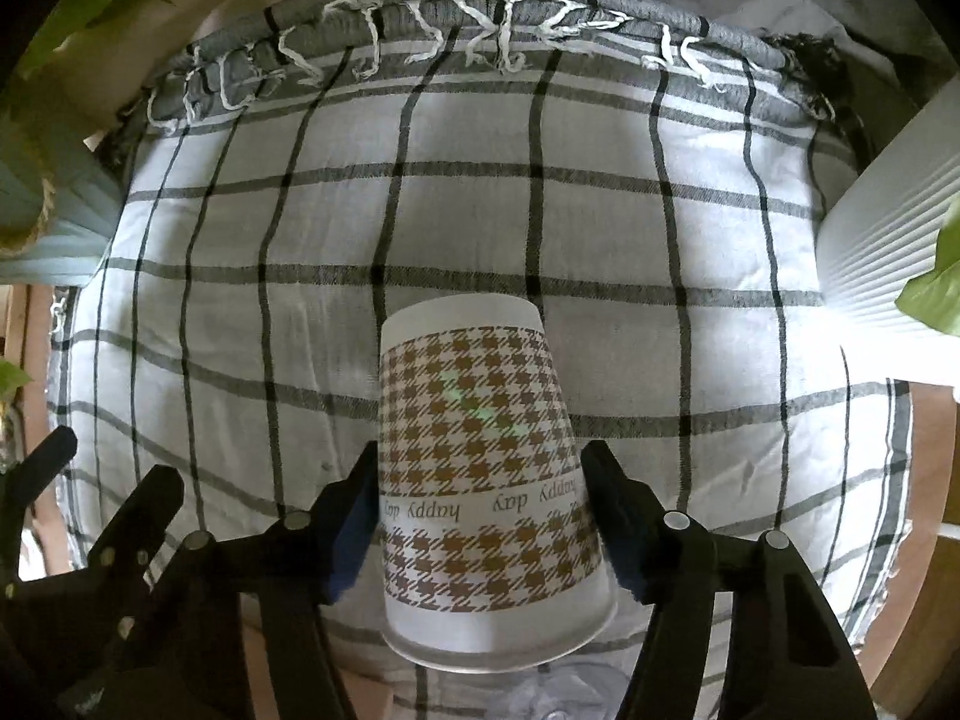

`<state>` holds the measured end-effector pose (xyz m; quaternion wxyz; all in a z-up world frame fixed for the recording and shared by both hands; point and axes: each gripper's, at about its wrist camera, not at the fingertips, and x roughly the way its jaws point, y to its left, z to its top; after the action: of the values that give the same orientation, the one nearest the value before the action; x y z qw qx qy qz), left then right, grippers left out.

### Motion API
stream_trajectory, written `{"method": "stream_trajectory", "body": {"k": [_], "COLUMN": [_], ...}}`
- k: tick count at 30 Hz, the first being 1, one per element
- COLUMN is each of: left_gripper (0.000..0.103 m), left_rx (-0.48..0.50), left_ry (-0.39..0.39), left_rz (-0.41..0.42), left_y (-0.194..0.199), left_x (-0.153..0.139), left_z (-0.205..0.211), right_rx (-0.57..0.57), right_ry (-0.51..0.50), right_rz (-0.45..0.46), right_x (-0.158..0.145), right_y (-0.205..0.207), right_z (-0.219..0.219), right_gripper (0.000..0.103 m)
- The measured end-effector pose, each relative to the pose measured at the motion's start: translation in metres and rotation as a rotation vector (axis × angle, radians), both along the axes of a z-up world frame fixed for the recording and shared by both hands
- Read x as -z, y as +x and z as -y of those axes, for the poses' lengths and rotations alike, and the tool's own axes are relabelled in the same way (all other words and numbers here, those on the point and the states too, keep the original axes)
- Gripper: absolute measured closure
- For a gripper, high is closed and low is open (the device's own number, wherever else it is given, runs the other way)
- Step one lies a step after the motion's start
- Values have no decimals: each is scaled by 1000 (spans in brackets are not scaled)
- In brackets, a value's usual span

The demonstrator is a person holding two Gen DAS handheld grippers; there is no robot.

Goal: Flip cup upside down
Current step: 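Lift the paper cup with the right gripper and rotate it rim-down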

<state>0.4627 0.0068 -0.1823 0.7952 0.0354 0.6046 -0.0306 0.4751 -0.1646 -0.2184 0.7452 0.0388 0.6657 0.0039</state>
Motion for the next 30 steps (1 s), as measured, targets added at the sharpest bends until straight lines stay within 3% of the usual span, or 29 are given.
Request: {"method": "stream_trajectory", "body": {"k": [4, 10, 19, 30], "left_gripper": [0, 0, 0, 0], "left_rx": [19, 26, 31, 63], "left_ry": [8, 12, 25, 38], "left_rz": [14, 51, 168, 260], "left_y": [-4, -21, -71, -138], "left_x": [-7, -26, -71, -110], "left_z": [4, 2, -11, -20], "right_rx": [-11, -9, 28, 41], "right_ry": [14, 2, -30, -2], "right_rz": [22, 85, 250, 361], "right_x": [-2, -33, -103, -147], "right_y": [-3, -19, -86, -154], "right_z": [2, 5, -6, -13], "right_gripper": [39, 40, 40, 39]}}
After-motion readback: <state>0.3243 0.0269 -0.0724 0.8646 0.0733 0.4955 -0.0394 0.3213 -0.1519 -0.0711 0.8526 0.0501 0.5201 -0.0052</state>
